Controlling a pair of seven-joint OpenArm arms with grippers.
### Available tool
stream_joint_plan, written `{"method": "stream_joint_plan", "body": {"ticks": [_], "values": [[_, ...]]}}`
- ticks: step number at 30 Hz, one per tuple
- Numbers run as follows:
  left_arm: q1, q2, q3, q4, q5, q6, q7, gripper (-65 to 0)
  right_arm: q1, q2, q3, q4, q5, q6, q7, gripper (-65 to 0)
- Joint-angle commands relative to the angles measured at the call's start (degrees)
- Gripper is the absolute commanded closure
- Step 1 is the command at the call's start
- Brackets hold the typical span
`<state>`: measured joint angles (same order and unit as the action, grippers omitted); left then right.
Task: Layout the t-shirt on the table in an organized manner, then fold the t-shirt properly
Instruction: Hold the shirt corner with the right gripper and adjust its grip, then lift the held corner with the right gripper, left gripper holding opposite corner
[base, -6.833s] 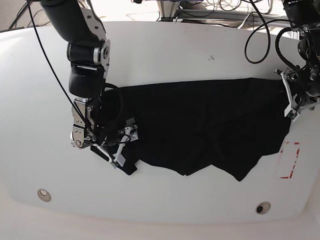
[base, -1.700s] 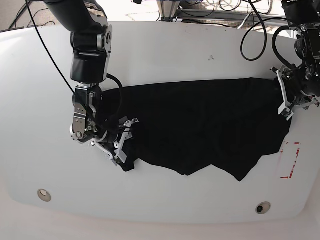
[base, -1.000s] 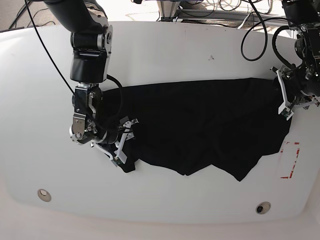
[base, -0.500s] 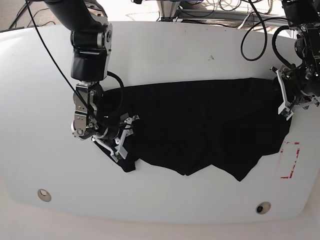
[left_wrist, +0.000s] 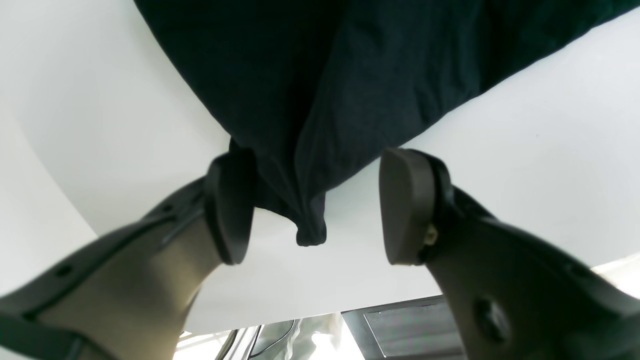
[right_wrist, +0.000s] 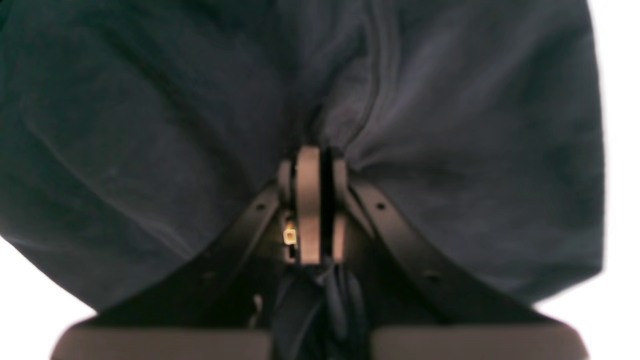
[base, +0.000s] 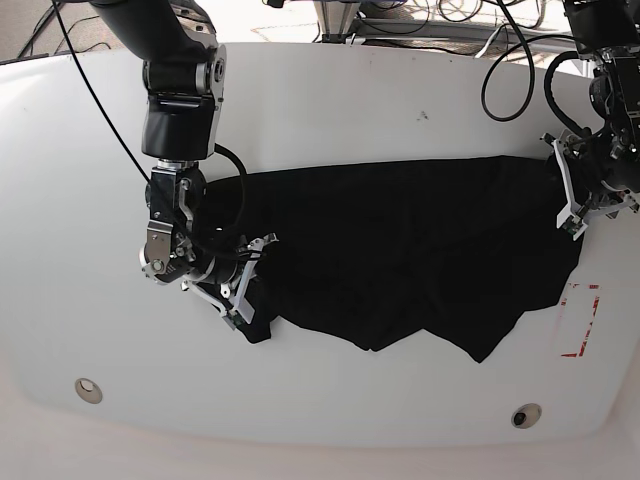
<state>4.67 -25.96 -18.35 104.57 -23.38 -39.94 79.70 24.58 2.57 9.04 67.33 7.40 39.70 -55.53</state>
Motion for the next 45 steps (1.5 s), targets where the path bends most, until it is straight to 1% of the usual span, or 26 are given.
{"method": "stream_joint_plan", "body": {"ticks": [1, 6, 11, 14, 20, 23, 26, 27, 32, 34, 37, 41, 43, 45], "values": [[-0.67, -1.08, -0.33, 0.79, -0.05, -0.06, -0.45, -35.3, 1.93, -0.59, 0.06, 5.42, 0.65, 0.30, -1.31, -0.6], [-0.75, -1.17, -0.42, 0.79, -0.23, -0.06, -0.45, -35.3, 0.70, -0.85, 0.06, 12.01, 0.65, 0.30, -4.38, 0.0], [-1.11, -1.43, -0.77, 0.79, -0.23, -0.06, -0.45, -35.3, -0.97, -0.94, 0.06, 21.50, 0.65, 0.30, -10.36, 0.0], [-1.11, -1.43, -2.27, 0.96, -0.23, -0.06, -0.45, -35.3, -2.73, -1.03, 0.06, 27.31, 0.73, 0.30, -13.26, 0.0], [-1.11, -1.43, -5.34, 1.05, -0.23, -0.06, -0.54, -35.3, -7.83, -3.58, 0.06, 38.82, 0.73, 0.30, -18.71, 0.0], [-1.11, -1.61, -6.66, 1.14, -0.23, -0.06, -0.54, -35.3, -11.61, -4.19, 0.06, 42.34, 0.73, 0.30, -19.24, 0.0], [-1.11, -2.84, -7.72, 1.05, -0.14, -0.06, -0.54, -35.3, -15.13, -4.55, -0.11, 44.54, 0.73, 0.30, -19.24, 0.0], [-1.11, -3.19, -8.07, 1.05, -0.05, -0.06, -0.54, -35.3, -16.62, -5.16, -0.29, 45.15, 1.00, 0.30, -19.24, 0.0], [-0.58, -3.54, -10.88, 0.88, 0.04, -0.06, -0.54, -35.3, -21.90, -5.78, -0.99, 46.91, 4.69, 0.30, -19.24, 0.0], [-0.05, -3.63, -11.76, 0.79, 0.12, -0.06, -0.54, -35.4, -23.22, -5.78, -0.99, 47.35, 5.48, 0.30, -19.15, 0.0], [1.44, -4.95, -13.08, 0.79, 0.12, -0.06, -0.54, -35.7, -24.71, -5.78, -0.99, 47.44, 6.27, 0.30, -19.15, 0.0], [2.41, -5.03, -13.26, 0.70, 0.12, -0.06, -1.94, -36.1, -25.41, -6.13, -1.08, 47.44, 6.45, 0.30, -19.07, 0.0], [3.20, -5.03, -13.34, 0.44, 0.12, -0.06, -2.65, -38.1, -25.59, -6.22, -1.08, 47.44, 6.45, 0.30, -19.07, 0.0], [3.47, -5.03, -13.52, -0.88, 0.12, -0.06, -3.79, -42.6, -25.94, -6.22, -1.08, 47.44, 6.45, 0.30, -19.07, 0.0]]}}
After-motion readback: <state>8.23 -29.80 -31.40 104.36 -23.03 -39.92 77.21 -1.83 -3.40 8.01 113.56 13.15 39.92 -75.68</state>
